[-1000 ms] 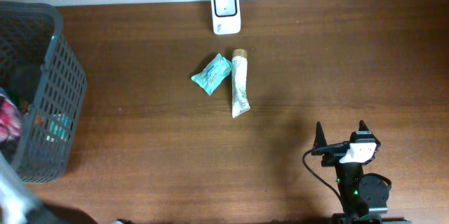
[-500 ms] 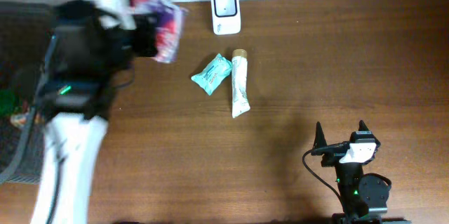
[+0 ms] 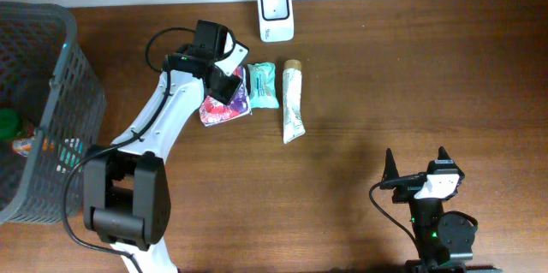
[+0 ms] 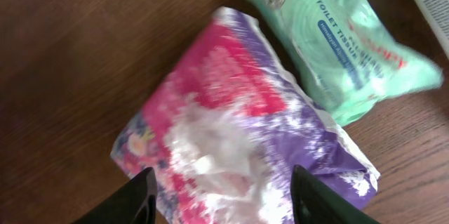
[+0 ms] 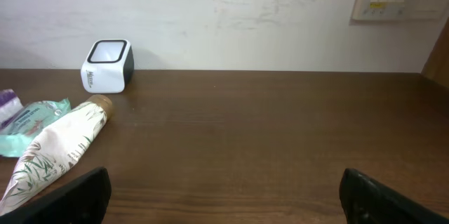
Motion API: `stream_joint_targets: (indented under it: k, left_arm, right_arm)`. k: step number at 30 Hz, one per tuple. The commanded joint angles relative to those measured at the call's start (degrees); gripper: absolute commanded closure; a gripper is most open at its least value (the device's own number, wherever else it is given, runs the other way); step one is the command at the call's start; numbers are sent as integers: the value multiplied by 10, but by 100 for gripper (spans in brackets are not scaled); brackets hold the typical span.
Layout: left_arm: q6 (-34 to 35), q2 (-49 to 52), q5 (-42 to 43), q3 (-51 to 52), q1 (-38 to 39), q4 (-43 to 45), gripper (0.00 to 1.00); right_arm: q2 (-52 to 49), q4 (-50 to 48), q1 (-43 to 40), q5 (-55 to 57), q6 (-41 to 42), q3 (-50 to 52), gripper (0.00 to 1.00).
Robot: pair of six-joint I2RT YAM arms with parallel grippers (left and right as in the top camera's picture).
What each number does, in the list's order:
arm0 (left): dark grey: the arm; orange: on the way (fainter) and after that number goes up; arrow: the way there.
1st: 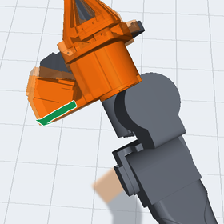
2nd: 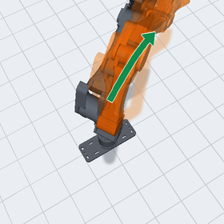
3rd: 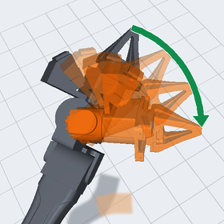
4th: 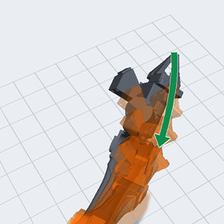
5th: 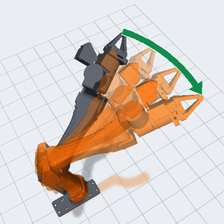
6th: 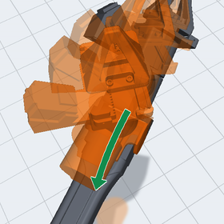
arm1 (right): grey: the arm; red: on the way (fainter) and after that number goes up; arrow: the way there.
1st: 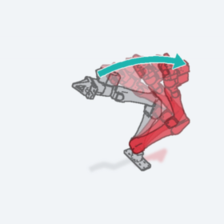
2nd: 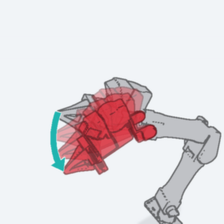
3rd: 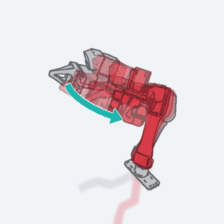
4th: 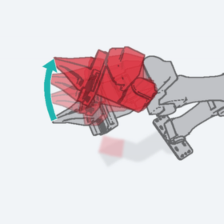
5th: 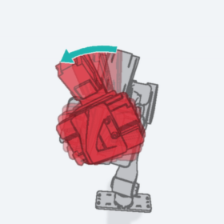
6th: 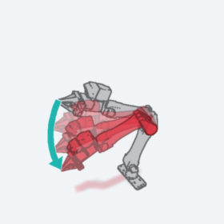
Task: Scan the item barcode
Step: 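Place the red-purple pack left of the tissue pack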
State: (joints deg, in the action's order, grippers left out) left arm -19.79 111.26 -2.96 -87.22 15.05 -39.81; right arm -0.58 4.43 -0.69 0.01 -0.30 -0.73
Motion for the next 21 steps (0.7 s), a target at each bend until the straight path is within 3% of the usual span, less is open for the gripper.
stream_joint_targets:
  k: [1,4,7,10,13,16,21]
  left_arm:
    - [80,-46,-13,-57,1,-2,1]
    - [109,-133,-12,-99,-8,-6,1]
    - [205,-235,-9,-102,-76,-6,1]
    - [219,-289,3,-102,-153,-30,1]
    - [238,-296,2,-102,-221,-52,1]
    - [348,-296,5,-102,-309,-71,1]
    - [385,-296,-1,-102,-434,-98,1]
  right_arm:
    - [3,2,3,3,-3,4,1]
    - [3,3,3,3,-3,4,2]
    - [3,2,3,3,-3,4,1]
    - [3,3,3,3,-3,4,1]
    - [3,3,3,3,-3,4,1]
    - [3,3,3,3,-3,4,1]
    - [3,3,3,3,-3,4,1]
